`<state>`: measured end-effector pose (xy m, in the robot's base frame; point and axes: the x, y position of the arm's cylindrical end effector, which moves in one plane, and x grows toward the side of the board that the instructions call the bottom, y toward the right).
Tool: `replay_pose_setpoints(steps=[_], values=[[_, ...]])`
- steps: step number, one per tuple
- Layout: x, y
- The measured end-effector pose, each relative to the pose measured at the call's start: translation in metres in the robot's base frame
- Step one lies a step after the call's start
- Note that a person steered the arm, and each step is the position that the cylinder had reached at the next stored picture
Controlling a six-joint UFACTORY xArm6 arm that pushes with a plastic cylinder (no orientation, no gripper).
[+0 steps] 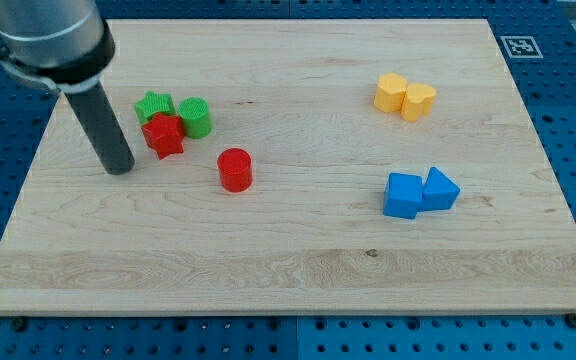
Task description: Move the red star into the red circle
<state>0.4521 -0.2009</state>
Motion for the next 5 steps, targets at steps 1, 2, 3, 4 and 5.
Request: replay_pose_setpoints(steps=[1, 2, 3, 4, 5], values=[[-0.003, 0.021], [-0.008, 0.053], [-0.021, 0.060], [-0.021, 0.049], [-0.027, 0.028]])
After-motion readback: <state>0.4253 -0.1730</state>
